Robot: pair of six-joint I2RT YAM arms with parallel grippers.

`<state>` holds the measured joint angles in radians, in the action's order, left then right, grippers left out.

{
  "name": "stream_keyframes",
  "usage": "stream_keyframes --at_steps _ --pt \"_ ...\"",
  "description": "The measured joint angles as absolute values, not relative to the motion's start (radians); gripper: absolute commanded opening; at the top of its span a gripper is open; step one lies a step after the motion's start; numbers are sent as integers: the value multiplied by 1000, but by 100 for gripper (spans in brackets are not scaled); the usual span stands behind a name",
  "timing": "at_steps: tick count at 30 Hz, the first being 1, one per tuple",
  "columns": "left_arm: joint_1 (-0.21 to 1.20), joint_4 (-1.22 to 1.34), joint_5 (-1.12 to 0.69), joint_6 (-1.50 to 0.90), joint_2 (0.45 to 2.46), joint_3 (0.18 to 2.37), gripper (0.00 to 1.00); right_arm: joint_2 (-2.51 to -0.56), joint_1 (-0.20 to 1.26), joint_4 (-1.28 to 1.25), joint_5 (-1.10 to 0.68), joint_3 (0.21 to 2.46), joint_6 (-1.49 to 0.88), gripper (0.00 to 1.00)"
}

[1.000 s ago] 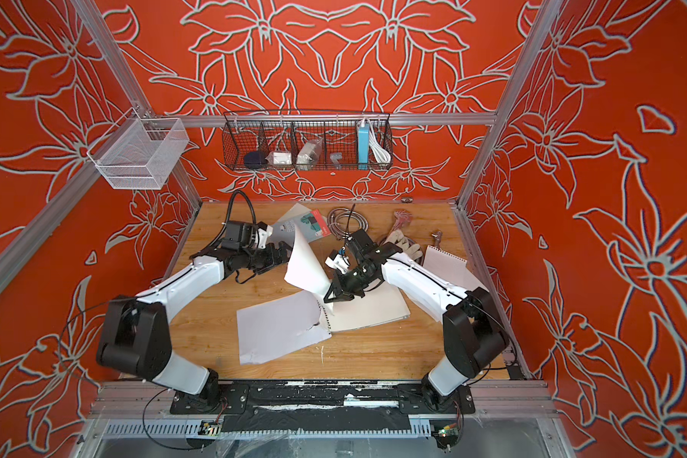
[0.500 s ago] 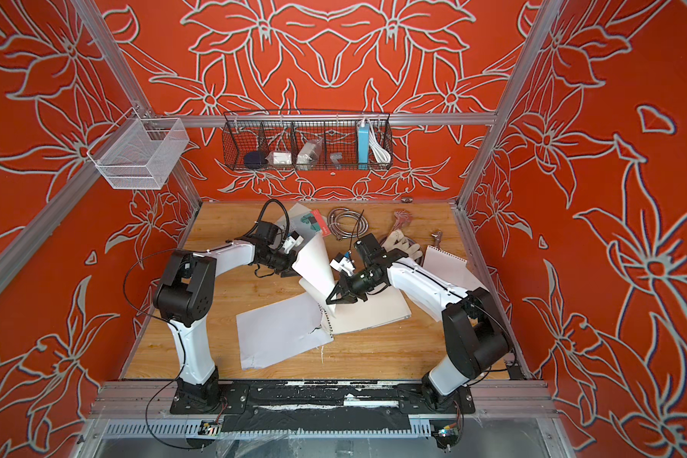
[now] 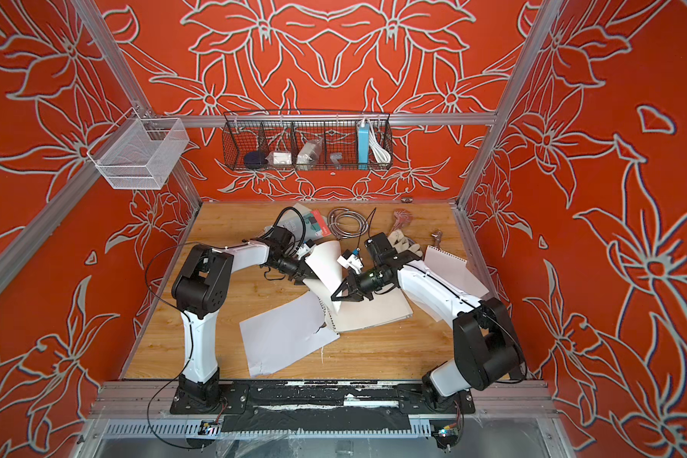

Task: Tear off pages from different notebooks
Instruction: Tear off the paper from the notebook.

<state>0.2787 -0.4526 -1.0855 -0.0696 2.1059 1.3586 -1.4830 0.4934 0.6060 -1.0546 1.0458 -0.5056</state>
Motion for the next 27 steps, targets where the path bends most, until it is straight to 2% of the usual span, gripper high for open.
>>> stream_keyframes --at_steps 11,21,27 --pt "171 -454 -1243 -91 2117 1359 97 -1427 489 632 -1028 1029 -481 0" --pt "302 -480 -1267 -81 2210 1378 92 -1418 487 661 -1014 1029 -455 0" --pt "286 -485 -1304 -76 2226 1388 95 -1398 482 670 -1010 1029 -445 0"
